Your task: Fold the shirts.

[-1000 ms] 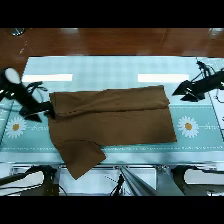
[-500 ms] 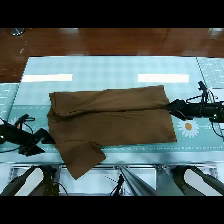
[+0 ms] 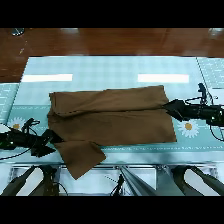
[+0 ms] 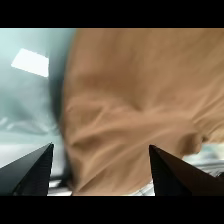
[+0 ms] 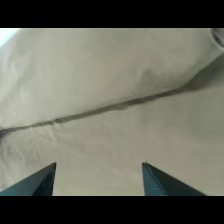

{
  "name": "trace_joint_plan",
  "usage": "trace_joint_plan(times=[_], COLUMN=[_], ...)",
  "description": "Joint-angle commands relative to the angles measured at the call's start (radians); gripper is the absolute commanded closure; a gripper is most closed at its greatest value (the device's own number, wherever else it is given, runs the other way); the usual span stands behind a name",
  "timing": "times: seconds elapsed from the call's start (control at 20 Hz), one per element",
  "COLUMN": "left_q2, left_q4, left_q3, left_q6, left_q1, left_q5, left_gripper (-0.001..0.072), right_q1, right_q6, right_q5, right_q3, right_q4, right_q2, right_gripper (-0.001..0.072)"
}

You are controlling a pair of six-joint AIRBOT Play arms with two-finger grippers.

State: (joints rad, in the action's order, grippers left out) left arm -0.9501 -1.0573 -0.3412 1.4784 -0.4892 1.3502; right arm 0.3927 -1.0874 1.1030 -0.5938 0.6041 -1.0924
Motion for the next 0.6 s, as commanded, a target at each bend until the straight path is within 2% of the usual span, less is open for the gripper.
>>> trace_joint_plan(times=[0.0, 0.15, 0.2, 0.25, 0.4, 0.5, 0.55], left_q2=[-0.013, -0.068, -0.085, -0.092, -0.088, -0.088, -0.088], left_q4=[0.019, 0.019, 0.018, 0.019, 0.018, 0.022, 0.024], left_q3=[0.011, 0.011, 0.007, -0.003, -0.055, -0.089, -0.106], left_q6=[-0.002, 0.029, 0.031, 0.001, -0.031, -0.031, -0.031], left_q1=[0.083, 0.253, 0.290, 0.307, 0.293, 0.289, 0.289], left_q5=[-0.040, -0.102, -0.104, -0.093, -0.048, -0.049, -0.048], left_gripper=[0.0001, 0.0015, 0.0325, 0.0670, 0.0689, 0.0689, 0.0689], right_q1=[0.000, 0.002, 0.015, 0.053, 0.247, 0.333, 0.335], right_q6=[0.000, -0.005, -0.007, -0.008, -0.063, -0.207, -0.276], right_q5=[-0.010, -0.008, 0.002, 0.026, 0.175, 0.275, 0.282], right_q3=[0.002, 0.002, 0.000, -0.010, -0.079, -0.075, -0.058], right_q4=[-0.051, -0.052, -0.051, -0.032, 0.177, 0.392, 0.468], right_q2=[0.001, 0.001, 0.001, 0.001, 0.001, 0.003, 0.010], right_gripper=[0.0094, 0.0094, 0.0094, 0.0094, 0.0094, 0.0094, 0.0094])
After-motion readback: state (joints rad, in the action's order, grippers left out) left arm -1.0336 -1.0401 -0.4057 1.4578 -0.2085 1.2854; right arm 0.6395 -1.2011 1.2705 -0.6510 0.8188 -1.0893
